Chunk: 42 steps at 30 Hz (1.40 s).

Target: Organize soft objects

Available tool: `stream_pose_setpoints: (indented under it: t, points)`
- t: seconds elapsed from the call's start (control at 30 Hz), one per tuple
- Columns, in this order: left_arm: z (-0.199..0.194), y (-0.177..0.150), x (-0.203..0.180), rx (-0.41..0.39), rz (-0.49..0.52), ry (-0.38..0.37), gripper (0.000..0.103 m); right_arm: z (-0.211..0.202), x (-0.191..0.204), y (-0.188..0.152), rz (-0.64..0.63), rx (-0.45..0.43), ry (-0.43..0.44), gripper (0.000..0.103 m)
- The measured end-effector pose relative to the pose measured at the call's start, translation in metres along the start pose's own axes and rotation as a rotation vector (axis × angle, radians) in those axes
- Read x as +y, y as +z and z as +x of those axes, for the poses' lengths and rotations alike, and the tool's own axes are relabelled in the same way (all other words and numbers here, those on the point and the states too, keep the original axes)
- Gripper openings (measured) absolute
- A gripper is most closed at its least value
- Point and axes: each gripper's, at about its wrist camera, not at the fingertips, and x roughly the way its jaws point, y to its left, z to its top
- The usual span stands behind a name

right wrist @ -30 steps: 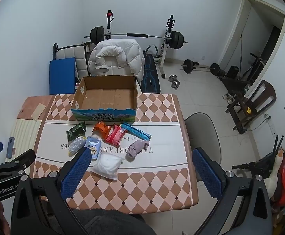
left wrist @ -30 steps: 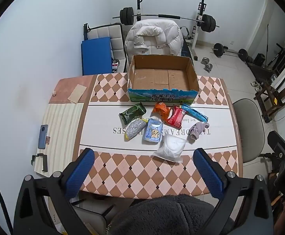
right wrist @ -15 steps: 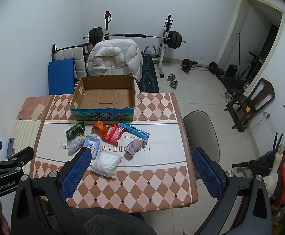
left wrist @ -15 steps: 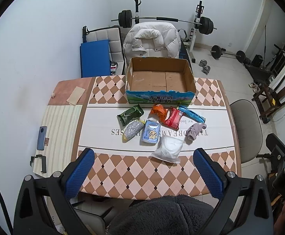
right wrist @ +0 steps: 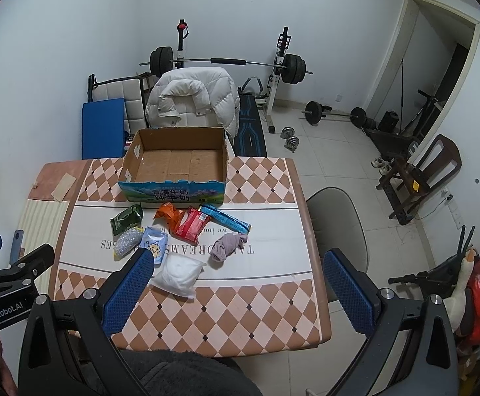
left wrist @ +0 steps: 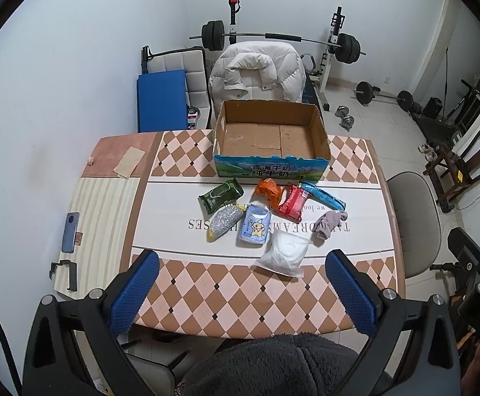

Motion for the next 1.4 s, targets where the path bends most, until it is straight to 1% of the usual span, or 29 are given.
stream_pose_setpoints:
  t: [0.27,0.4,0.53,0.8,1.4]
  points:
    - [0.000,0.000,0.000,-0.004,0.004,0.001,0.103,-0.003,-0.001,0.000,-0.006,-0.013,-0.006,0.103]
    - [0.001,0.001,0.007,-0.010,0.003,0.002,0.103,-0.007,0.000,0.000,-0.013,-0.022,-0.003,0.103]
    - [0.002,0.003,0.011,-0.015,0.006,0.007,0.103,-0.008,0.005,0.005,-0.019,-0.020,-0.003,0.103]
    - [0.001,0.006,0.014,-0.009,0.006,0.004,0.103,-0.008,0.004,0.003,-0.011,-0.012,0.001,0.103]
    - [0.000,0.006,0.005,-0.019,0.006,0.008,0.103,-0.007,0.003,0.004,-0.013,-0.017,0.002,0.103]
